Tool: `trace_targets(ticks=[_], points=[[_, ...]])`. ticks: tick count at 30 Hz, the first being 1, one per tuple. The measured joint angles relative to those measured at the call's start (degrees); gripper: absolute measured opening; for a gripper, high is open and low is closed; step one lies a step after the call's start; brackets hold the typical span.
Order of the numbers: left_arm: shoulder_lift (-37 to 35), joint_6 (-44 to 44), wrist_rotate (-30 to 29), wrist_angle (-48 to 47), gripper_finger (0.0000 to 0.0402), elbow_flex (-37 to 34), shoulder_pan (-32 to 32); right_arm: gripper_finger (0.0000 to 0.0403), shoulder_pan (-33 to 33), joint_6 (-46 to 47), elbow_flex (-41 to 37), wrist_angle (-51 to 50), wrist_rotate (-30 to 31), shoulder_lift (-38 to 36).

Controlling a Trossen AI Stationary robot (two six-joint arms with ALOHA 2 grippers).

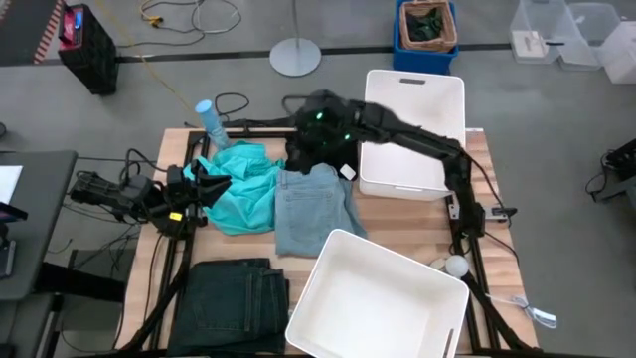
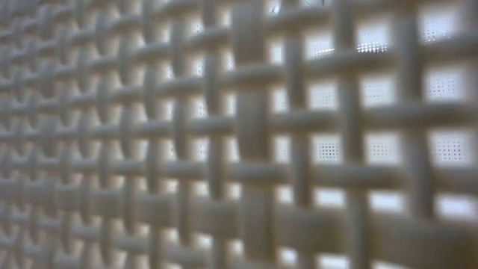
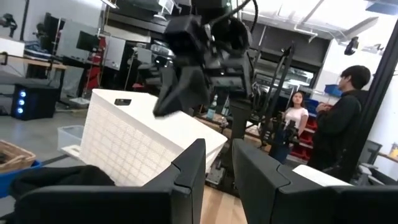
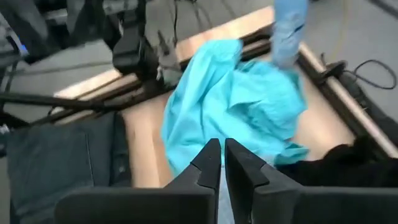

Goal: Sort clothes
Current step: Put the light blue pants into the top white laundry bin

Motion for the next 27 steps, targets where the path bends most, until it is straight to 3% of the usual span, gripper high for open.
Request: trace_targets(ticks=[17,27], points=[[0.00,-1.40,-0.04,-0.06,0.0074,0.00,0.00,0.0176,9.48,2.99,-0.04,-0.02,-0.68,11.76],[0.00,-1.93,-0.02,-0.79,0.0074,-0.02,0.02,0.0228,9.91,3.15,-0.04,-2.53,6.25,16.26]])
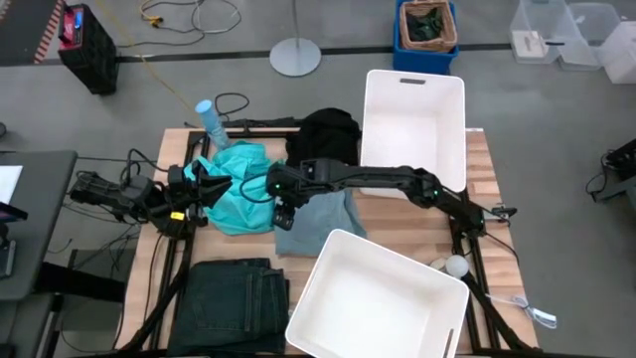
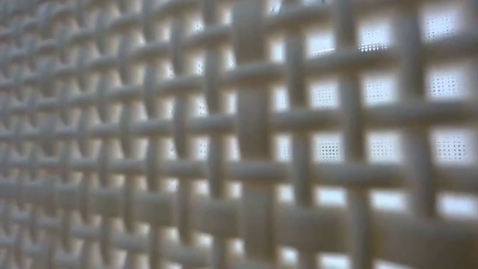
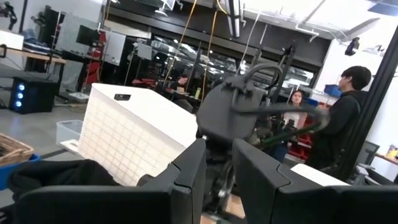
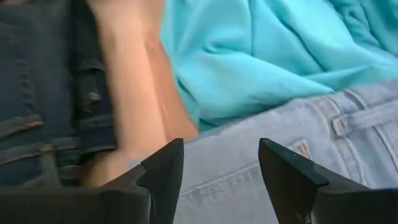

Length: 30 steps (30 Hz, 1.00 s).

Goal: Sort clothes
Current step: Put the light blue pants into the top white laundry bin

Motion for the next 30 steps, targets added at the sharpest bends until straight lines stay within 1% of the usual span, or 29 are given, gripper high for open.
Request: trace_targets(ticks=[4,13,16,19,27,30], points=[[0.00,-0.28,0.02,-0.44,0.0074,-0.02,0.00,0.0229,-0.29,-0.41,-0.02,-1.52,0.62,0.05],[-0.02,-0.39,0.02,-0.40,0.0074,-0.02,-0.01,0.0229,-0.84,-0.42,-0.01,-4.14,0.87,2.96],[0.00,-0.76,0.04,-0.37,0.0074,-0.02,0.00,0.0229,-0.53,0.80,-0.04,-2.96,4.44,4.18],[0.00,-1.55,0.04,-0.37,0.0074,-0.02,0.00,0.0229,-0.58,1.78,0.04,-1.78,5.45,4.75],[-0.02,-1.62,0.07,-0.36,0.0074,-0.02,-0.02,0.0229,-0.87,4.64,0.04,-3.21,5.88,8.76],[-0.02,-1.62,0.04,-0.36,0.0074,-0.02,-0.02,0.0229,-0.96,4.92,0.15,-3.09,4.89,10.17]])
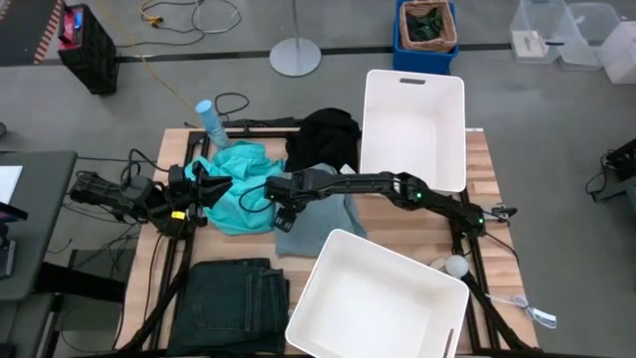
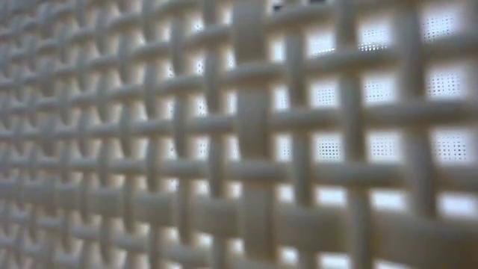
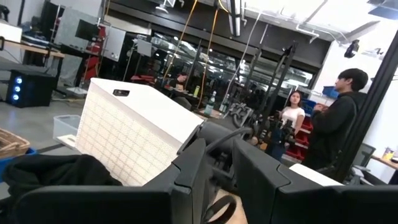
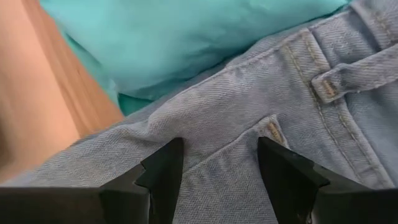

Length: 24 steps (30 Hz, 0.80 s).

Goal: Sort clothes
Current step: Put the light blue pants into the top white laundry bin

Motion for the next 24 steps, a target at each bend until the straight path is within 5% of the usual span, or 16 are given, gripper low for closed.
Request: trace_targets(ticks=[13,24], points=[[0.00,-0.01,0.01,-0.03,0.0074,0.00,0.01,0.0208,-1.13,2.58,0.06,0.68,-4.21,1.72],[0.02,-0.42,0.00,-0.06,0.0074,0.00,0.02,0.0026,-1.16,1.78,-0.04,0.63,-4.34,1.86]])
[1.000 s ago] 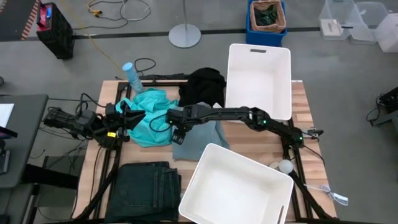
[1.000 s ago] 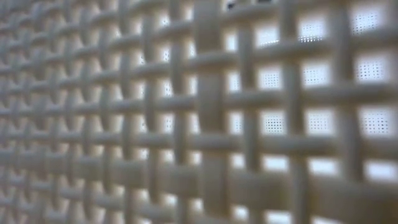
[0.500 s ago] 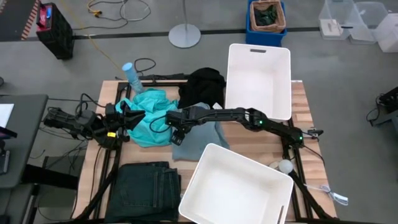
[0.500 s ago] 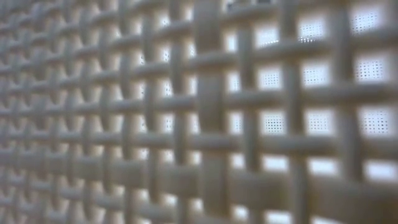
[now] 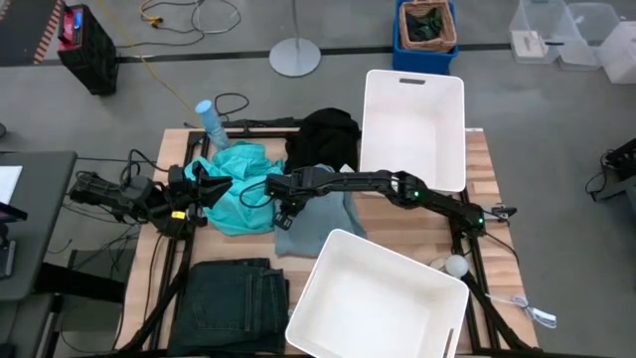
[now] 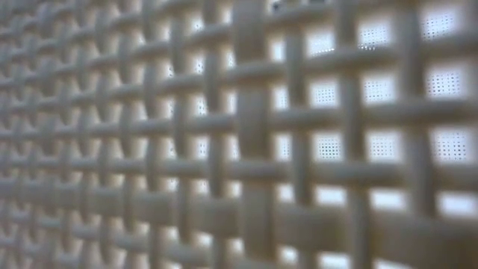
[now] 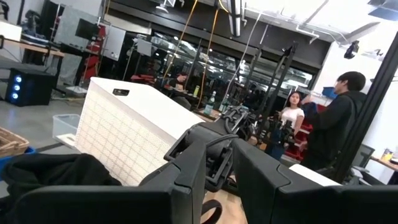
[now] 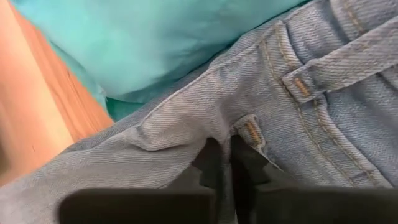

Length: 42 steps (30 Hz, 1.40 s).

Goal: Sort clothes
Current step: Put the light blue pants into the top white laundry bin

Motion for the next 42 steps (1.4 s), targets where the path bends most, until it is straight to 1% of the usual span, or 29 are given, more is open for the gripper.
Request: trace_targets(ticks=[2,8,17,26,35,42], points=[[0.01,0.00,0.00,0.02,0.0074,0.00,0.01,0.0011,0.04,-1.20,-0.01,0.09,-0.01,0.00],[-0.01,0.00,0.00,0.00,0.0074,0.00,0.00,0.0004,0.07,-2.84,-0.29,-0.01,-0.05,-1.75],[0.00,0.33,0.00,0.00,0.0074,0.00,-0.01,0.0001,-0.01,-5.72,-0.39,-0.44,-0.50,-9.37],[-0.01,0.60,-0.02,-0.02,0.0074,0.00,-0.01,0.0000,-0.26,-6.78,-0.31,-3.34,-0.50,-13.07],[-0.02,0.66,-0.02,-0.26,0.0074,0.00,-0.01,0.0000,-0.40,-6.50,-0.24,-0.72,-0.47,-18.95],[0.01,0.66,-0.02,-0.44,0.0074,0.00,-0.01,0.0000,-2.00,-6.47,-0.15,0.04,-0.41,-22.88]])
